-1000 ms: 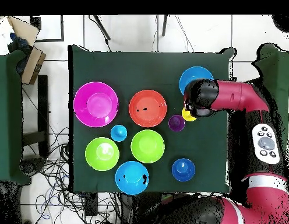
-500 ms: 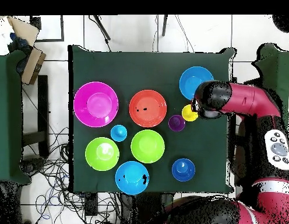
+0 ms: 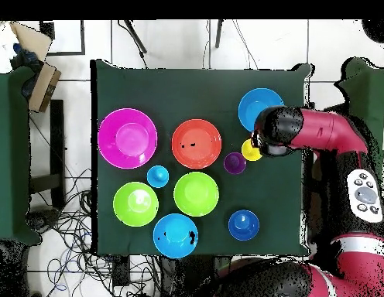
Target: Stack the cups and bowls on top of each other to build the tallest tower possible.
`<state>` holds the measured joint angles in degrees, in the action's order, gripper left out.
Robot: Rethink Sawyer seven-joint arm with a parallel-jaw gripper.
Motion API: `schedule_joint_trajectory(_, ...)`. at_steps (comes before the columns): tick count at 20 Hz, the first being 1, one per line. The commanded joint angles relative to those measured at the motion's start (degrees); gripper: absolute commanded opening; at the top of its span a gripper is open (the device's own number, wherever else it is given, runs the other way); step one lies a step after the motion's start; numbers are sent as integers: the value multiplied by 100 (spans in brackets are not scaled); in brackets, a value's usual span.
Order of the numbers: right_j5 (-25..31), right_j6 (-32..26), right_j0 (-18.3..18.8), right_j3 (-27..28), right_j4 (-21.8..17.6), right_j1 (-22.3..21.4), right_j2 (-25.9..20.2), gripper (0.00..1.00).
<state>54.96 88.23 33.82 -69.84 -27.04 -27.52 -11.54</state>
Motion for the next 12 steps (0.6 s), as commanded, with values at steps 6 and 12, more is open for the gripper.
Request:
schedule_joint_trajectory(6,384,-533,-513,783,-355,558,-229,100)
schedule_joint_trajectory(12,516,-997,-659,1296,-500,878,-268,100)
